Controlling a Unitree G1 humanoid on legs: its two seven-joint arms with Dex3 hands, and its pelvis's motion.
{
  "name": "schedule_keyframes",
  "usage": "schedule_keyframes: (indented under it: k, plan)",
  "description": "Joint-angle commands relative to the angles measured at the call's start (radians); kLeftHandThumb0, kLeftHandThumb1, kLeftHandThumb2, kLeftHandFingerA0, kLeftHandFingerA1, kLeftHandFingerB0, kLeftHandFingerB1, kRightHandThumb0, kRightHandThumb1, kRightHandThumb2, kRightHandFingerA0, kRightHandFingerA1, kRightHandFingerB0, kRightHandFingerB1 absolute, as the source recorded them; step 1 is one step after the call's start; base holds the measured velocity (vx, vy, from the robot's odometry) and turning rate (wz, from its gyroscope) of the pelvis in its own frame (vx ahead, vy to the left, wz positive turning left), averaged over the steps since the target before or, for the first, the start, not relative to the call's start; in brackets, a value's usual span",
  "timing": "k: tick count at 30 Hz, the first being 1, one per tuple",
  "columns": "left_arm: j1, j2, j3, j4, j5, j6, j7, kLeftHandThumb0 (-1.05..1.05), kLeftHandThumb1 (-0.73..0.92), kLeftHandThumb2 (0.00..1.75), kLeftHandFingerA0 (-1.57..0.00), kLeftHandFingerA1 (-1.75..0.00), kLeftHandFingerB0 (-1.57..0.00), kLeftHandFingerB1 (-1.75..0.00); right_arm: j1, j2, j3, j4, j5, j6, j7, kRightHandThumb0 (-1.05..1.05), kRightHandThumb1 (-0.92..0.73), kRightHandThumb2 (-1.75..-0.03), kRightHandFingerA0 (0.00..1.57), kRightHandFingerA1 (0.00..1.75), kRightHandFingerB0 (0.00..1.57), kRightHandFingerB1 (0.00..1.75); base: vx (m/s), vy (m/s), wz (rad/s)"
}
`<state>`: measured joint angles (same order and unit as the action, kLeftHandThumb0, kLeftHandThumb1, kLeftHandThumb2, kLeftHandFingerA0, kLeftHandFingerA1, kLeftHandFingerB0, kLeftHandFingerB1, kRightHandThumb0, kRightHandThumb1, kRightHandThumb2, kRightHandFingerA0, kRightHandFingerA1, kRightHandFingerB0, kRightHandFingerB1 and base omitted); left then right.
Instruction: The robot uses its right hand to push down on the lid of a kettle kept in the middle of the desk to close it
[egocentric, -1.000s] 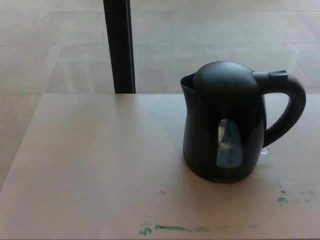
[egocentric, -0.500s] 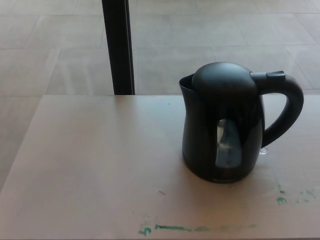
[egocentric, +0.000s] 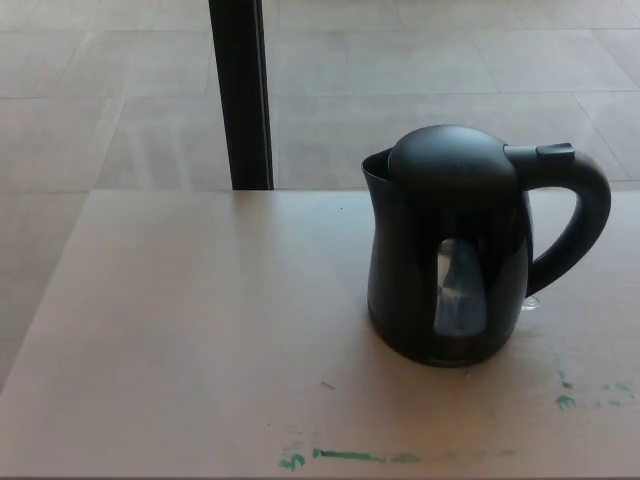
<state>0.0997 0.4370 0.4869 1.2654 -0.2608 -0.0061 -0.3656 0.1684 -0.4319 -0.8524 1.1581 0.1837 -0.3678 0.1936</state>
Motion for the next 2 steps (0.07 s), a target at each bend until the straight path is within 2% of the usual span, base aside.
schedule_keyframes:
  k: [1,2]
  plan:
    - [-0.017,0.004,0.016,-0.007,-0.024,0.025,0.009,-0.89,0.72,1.09,-0.44,-0.57,-0.33,-0.51,-0.008,0.012,0.041,-0.015,0.057,-0.003,0.014,-0.78,-0.45,-0.91,0.85,0.95,0.69,0.83,0.00,0.000,0.00]
    - [-0.017,0.004,0.016,-0.007,-0.024,0.025,0.009,-0.89,0.72,1.09,-0.44,-0.57,-0.33,-0.51,-0.008,0.012,0.041,-0.015,0.057,-0.003,0.014,-0.78,-0.45,-0.91,0.85,0.95,0.69,0.83,0.00,0.000,0.00]
